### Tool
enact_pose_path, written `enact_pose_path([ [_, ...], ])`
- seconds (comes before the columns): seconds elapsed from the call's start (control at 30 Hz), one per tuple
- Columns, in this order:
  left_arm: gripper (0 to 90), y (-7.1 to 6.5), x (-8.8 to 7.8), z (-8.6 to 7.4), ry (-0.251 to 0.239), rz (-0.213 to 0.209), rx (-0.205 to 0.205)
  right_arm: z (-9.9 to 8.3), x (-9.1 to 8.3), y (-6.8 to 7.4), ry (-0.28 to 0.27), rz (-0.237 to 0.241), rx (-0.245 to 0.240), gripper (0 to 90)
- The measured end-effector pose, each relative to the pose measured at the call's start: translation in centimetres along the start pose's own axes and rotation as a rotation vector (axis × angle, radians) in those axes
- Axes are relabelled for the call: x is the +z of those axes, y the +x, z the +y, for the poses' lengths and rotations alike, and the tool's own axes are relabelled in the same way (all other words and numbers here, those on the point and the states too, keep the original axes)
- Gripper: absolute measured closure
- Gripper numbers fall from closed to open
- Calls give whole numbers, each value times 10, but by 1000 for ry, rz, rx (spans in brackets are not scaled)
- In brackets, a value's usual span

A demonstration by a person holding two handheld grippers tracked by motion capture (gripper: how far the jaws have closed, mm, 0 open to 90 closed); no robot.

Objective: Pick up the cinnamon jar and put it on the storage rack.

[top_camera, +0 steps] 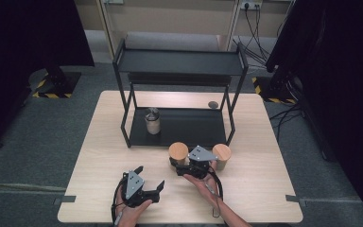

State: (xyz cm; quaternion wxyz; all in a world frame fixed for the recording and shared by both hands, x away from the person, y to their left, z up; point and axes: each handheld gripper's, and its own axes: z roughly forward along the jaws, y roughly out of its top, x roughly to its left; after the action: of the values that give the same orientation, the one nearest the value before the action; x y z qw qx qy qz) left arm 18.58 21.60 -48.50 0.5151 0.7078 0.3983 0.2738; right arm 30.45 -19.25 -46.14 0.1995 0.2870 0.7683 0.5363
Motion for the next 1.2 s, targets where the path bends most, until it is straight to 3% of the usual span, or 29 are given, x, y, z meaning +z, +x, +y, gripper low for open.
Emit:
enact_pose_path([
  [1.2,41,1,0,0,0,-1,-5,19,4,-5,-9,-8,-5,257],
])
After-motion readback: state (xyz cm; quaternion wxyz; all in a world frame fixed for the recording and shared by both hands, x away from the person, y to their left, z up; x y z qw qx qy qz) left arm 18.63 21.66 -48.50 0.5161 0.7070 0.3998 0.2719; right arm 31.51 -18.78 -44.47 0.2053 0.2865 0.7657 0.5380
